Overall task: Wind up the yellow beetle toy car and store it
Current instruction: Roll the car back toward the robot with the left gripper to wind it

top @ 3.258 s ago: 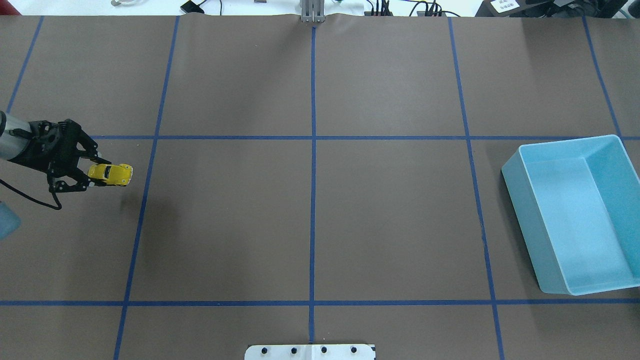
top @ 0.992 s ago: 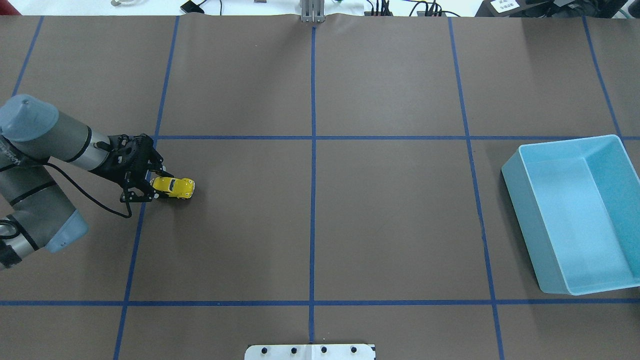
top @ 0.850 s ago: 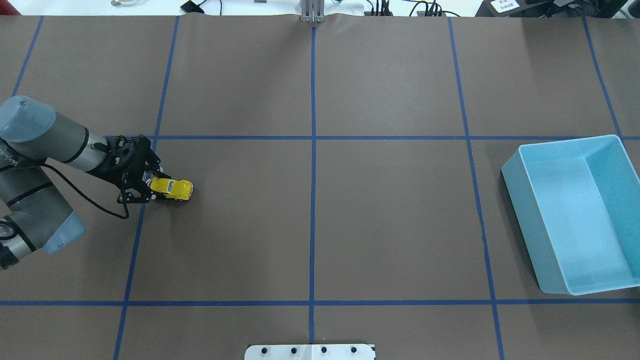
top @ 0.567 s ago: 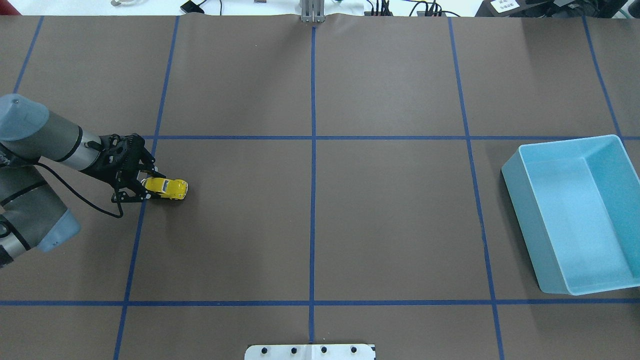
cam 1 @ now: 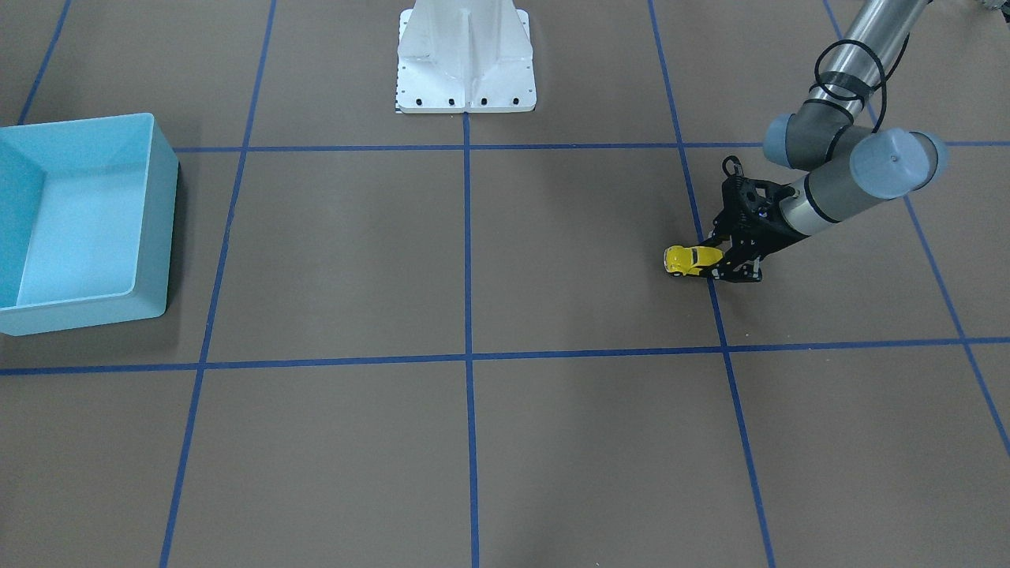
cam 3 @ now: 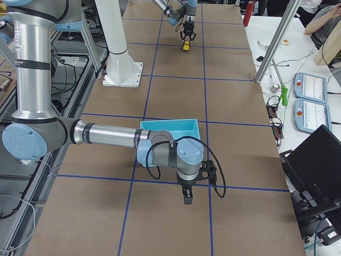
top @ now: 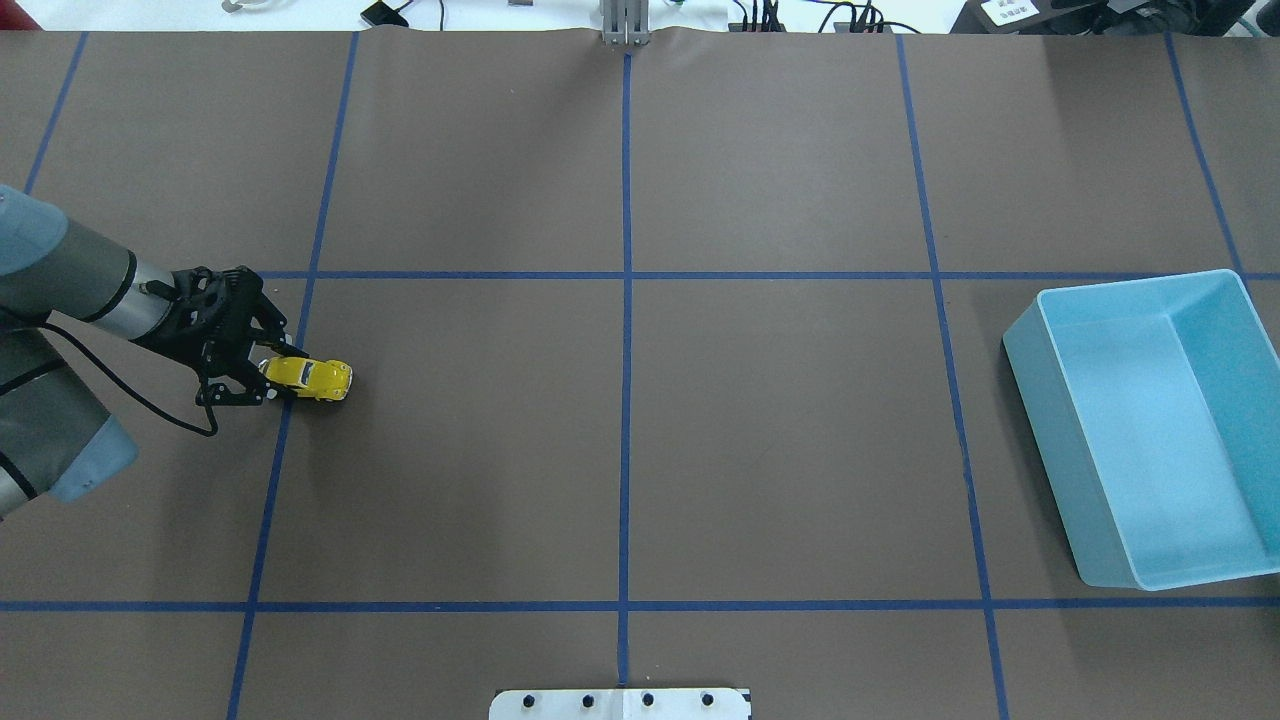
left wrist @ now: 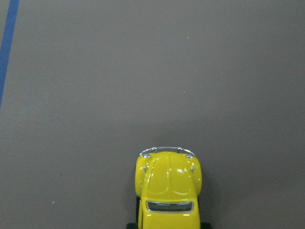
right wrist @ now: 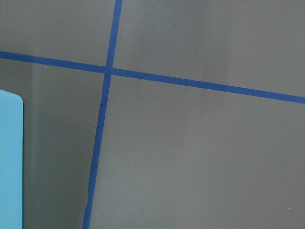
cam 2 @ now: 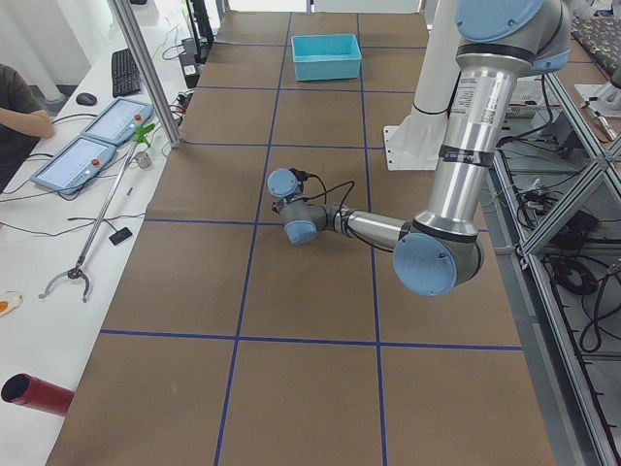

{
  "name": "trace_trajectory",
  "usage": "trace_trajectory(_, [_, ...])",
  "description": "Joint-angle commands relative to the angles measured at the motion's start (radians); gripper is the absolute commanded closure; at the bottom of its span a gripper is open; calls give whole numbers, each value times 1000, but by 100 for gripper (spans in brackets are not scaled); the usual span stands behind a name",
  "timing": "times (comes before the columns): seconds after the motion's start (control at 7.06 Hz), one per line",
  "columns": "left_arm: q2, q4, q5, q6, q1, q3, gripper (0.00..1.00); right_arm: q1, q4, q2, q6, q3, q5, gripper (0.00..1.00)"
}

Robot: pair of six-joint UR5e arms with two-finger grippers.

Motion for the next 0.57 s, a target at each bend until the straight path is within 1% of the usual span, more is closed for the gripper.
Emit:
trace_trajectory(0.0, [1,-12,-11,1,-12,2,99,0,0,0,0,0,0,0])
trace_trajectory(0.14, [-1,-51,-43,-1,-22,-3,100,0,0,0,0,0,0,0])
trace_trajectory(0.42, [-16,-106,-40,-19,-21,-6,100,0,0,0,0,0,0,0])
